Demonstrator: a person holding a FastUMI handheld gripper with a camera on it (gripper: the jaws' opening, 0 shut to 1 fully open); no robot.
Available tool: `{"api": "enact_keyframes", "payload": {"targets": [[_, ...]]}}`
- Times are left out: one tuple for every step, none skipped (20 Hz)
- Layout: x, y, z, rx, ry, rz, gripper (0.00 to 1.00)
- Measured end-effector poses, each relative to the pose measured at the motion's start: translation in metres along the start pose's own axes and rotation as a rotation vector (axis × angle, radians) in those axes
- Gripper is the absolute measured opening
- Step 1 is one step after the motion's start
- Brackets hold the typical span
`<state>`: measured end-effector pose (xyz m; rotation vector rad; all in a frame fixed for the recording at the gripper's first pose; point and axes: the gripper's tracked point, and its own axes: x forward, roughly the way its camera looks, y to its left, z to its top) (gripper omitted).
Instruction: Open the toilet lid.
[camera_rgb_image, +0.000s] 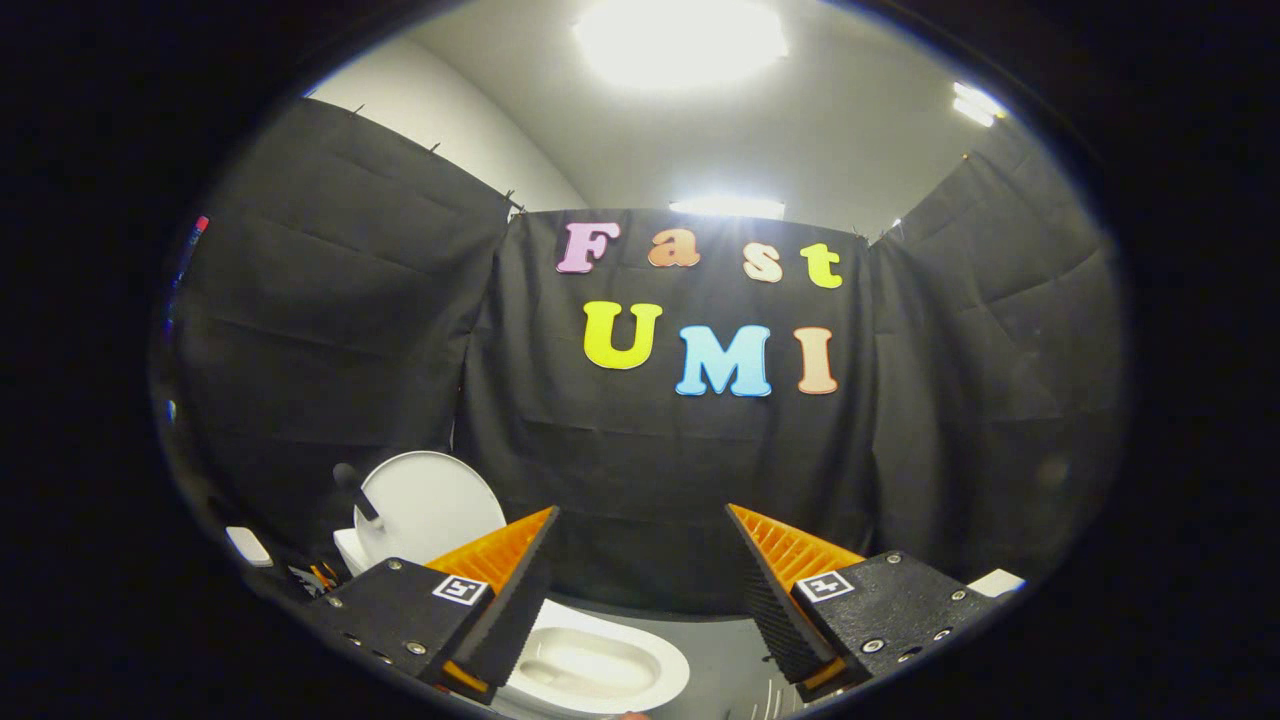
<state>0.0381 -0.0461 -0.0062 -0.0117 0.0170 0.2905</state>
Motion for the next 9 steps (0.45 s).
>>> {"api": "enact_keyframes", "payload": {"targets": [[-0.001,-0.005,-0.001,0.009,0.003,-0.013,0.96],[-0.002,-0.009,0.001,0.031,0.000,-0.016,0.96],[-0.002,-0.009,0.002,0.055,-0.003,-0.012,0.96],[-0.002,-0.010,0.003,0.076,-0.006,-0.012,0.96],[-0.001,-0.014,0.003,0.090,-0.005,-0.011,0.96],[-0.001,-0.016,0.003,0.096,-0.002,-0.008,0.96],[-0.002,-0.018,0.004,0.094,-0.004,-0.008,0.96],[-0.002,-0.021,0.005,0.090,-0.006,-0.009,0.96],[-0.002,-0.022,0.005,0.088,-0.006,-0.011,0.96]]}}
